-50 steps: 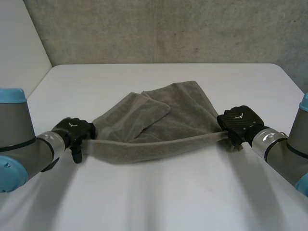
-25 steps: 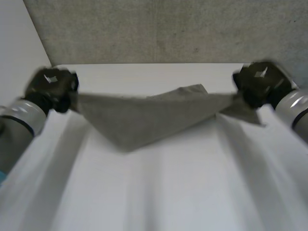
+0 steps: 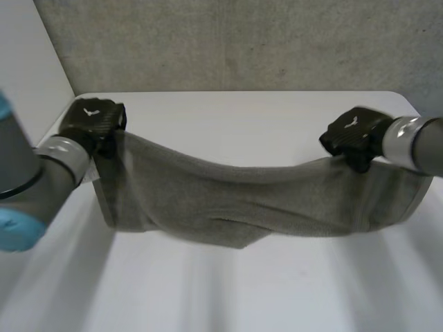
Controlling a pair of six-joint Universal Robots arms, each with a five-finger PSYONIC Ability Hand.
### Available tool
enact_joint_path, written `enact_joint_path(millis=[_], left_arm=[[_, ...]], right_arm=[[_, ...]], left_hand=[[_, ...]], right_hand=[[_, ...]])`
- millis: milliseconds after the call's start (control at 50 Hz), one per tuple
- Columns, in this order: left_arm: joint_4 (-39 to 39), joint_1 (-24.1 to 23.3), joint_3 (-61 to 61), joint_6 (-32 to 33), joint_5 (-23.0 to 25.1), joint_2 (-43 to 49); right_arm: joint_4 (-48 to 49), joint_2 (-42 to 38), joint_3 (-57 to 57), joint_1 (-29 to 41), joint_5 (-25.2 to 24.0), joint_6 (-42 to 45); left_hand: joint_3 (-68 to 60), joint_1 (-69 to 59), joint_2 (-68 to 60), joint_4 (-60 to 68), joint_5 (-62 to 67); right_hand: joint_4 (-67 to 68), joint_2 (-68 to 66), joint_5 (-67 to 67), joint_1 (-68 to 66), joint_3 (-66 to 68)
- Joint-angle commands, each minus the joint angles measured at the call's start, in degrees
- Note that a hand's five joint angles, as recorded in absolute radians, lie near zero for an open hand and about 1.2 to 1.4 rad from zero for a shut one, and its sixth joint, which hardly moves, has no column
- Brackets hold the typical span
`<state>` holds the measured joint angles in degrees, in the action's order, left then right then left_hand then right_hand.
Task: Fold the towel.
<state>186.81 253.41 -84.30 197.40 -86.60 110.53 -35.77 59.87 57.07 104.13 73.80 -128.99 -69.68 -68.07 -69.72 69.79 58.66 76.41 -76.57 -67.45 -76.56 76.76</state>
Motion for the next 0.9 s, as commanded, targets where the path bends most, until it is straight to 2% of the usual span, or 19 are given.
enact_joint_path(millis=[20, 40, 80, 100, 120, 140, 160, 180, 200, 220, 240, 260, 280, 360, 400, 500, 640, 840, 900], left_arm=[[0.2, -3.0, 16.4, 5.7, -5.1, 13.3], [0.5, -3.4, 21.1, 6.5, -5.4, 14.7], [1.3, -3.7, 25.7, 6.3, -5.7, 15.1], [4.0, -3.6, 30.2, 5.8, -5.8, 15.2], [4.0, -3.6, 30.2, 5.8, -5.8, 15.2], [9.1, -3.7, 33.3, 4.5, -6.0, 15.1], [9.2, -3.7, 33.3, 4.5, -6.0, 15.1], [15.9, -4.0, 34.3, 2.6, -6.0, 14.5], [22.9, -4.0, 33.9, 0.5, -6.1, 12.8], [23.0, -4.0, 33.9, 0.4, -6.1, 12.8], [29.0, -3.5, 33.1, -1.5, -6.0, 9.9], [32.6, -3.2, 31.3, -2.4, -6.0, 7.4], [32.7, -3.2, 31.3, -2.5, -6.0, 7.3], [31.5, -2.4, 26.0, -3.2, -5.3, 5.4], [30.4, -2.2, 24.1, -3.2, -5.3, 5.7], [28.5, -1.4, 15.6, -3.2, -4.7, 6.4], [28.5, 1.3, 1.3, -3.1, -4.5, 7.7], [28.4, 2.4, -6.4, -2.9, -4.5, 12.0], [28.4, 2.6, -7.7, -2.9, -4.5, 12.8]], right_arm=[[8.5, -10.5, -13.4, 2.2, 3.4, -0.7], [8.5, -10.5, -13.5, 2.2, 3.5, -0.7], [20.9, -11.2, -20.7, 3.3, 6.5, -1.7], [21.0, -11.2, -20.8, 3.3, 6.5, -1.7], [29.6, -10.7, -22.3, 3.9, 7.3, -2.8], [39.2, -9.5, -21.2, 3.9, 7.3, -4.3], [39.3, -9.5, -21.2, 3.9, 7.3, -4.3], [47.9, -6.6, -18.4, 3.9, 7.3, -6.5], [48.0, -6.6, -18.4, 3.9, 7.3, -6.5], [54.8, -2.1, -14.7, 3.8, 7.3, -8.7], [58.0, 2.5, -11.2, 3.6, 6.9, -10.6], [58.0, 2.5, -11.2, 3.6, 6.9, -10.6], [58.0, 5.5, -8.8, 3.1, 5.9, -12.5], [54.0, 5.4, -6.8, 3.1, 3.1, -15.2], [45.2, 4.8, -5.4, 3.1, 0.7, -15.9], [36.1, 2.8, -2.2, 3.1, -2.2, -15.5], [35.0, 0.4, 6.3, 3.5, -4.7, -14.1], [35.1, -11.6, 12.0, 3.8, -4.0, -9.6], [35.1, -12.9, 12.1, 3.8, -3.9, -9.4]], left_hand=[[-10.3, -11.9, -10.3, 10.2, 11.3], [-10.3, -11.9, -10.3, 10.2, 11.3], [-10.3, -11.9, -10.3, 10.2, 11.3], [-10.3, -11.9, -10.3, 10.2, 11.3], [-10.3, -11.9, -10.3, 10.2, 11.3], [-10.3, -11.9, -10.3, 10.2, 11.3], [-10.3, -11.9, -10.3, 10.2, 11.3], [-10.3, -11.9, -10.3, 10.2, 11.3], [-10.3, -11.9, -10.3, 10.2, 11.3], [-10.3, -11.9, -10.3, 10.2, 11.3], [-10.3, -11.9, -10.3, 10.2, 11.3], [-10.3, -11.9, -10.3, 10.2, 11.3], [-10.3, -11.9, -10.3, 10.2, 11.3], [-10.3, -11.9, -10.3, 10.2, 11.3], [-10.3, -11.9, -10.3, 10.2, 11.3], [-10.3, -11.9, -10.3, 10.2, 11.3], [-10.3, -11.9, -10.3, 10.2, 11.3], [-10.3, -11.9, -10.3, 10.2, 11.3], [-10.3, -11.9, -10.3, 10.2, 11.3]], right_hand=[[3.6, -3.4, -2.5, -3.4, 3.2], [3.6, -3.4, -2.5, -3.4, 3.2], [3.6, -3.4, -2.5, -3.4, 3.2], [3.6, -3.4, -2.5, -3.4, 3.2], [3.6, -3.4, -2.5, -3.4, 3.2], [3.6, -3.4, -2.5, -3.4, 3.2], [3.6, -3.4, -2.5, -3.4, 3.2], [3.6, -3.4, -2.5, -3.4, 3.2], [3.6, -3.4, -2.5, -3.4, 3.2], [3.6, -3.4, -2.5, -3.4, 3.2], [3.6, -3.4, -2.5, -3.4, 3.2], [3.6, -3.4, -2.5, -3.4, 3.2], [3.6, -3.4, -2.5, -3.4, 3.2], [3.6, -3.4, -2.5, -3.4, 3.2], [3.6, -3.4, -2.5, -3.4, 3.2], [3.6, -3.4, -2.5, -3.4, 3.2], [3.6, -3.4, -2.5, -3.4, 3.2], [3.6, -3.4, -2.5, -3.4, 3.2], [3.6, -3.4, -2.5, -3.4, 3.2]])
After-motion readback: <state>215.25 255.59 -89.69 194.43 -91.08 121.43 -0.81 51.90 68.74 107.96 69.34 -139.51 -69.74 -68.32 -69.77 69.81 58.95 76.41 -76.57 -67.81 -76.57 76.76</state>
